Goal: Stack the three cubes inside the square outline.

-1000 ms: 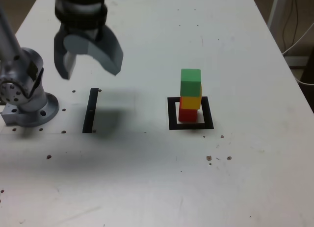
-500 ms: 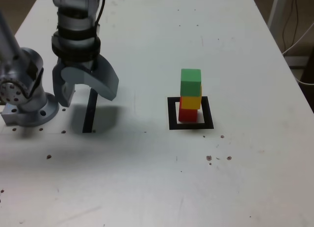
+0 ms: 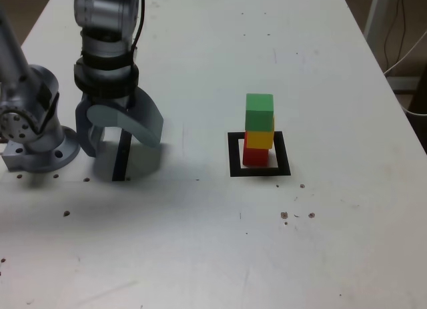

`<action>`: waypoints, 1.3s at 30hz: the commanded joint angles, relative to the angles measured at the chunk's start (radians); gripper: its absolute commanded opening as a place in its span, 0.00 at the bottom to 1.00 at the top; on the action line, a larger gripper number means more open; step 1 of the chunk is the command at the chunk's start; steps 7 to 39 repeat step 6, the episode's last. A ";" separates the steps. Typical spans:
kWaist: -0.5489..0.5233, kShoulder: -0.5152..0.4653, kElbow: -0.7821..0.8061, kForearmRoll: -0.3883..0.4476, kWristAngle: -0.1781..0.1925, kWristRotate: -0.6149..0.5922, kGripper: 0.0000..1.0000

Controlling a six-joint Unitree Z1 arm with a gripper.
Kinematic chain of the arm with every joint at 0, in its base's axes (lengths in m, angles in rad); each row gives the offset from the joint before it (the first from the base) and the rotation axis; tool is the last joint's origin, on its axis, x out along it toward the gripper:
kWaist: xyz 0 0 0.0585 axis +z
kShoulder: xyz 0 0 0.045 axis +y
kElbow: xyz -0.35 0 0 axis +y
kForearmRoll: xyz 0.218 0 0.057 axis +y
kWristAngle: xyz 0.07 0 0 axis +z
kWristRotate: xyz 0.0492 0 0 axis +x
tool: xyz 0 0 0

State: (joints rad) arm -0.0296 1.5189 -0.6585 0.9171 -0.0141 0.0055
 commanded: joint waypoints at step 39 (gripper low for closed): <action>0.002 -0.001 -0.004 0.007 -0.001 -0.002 1.00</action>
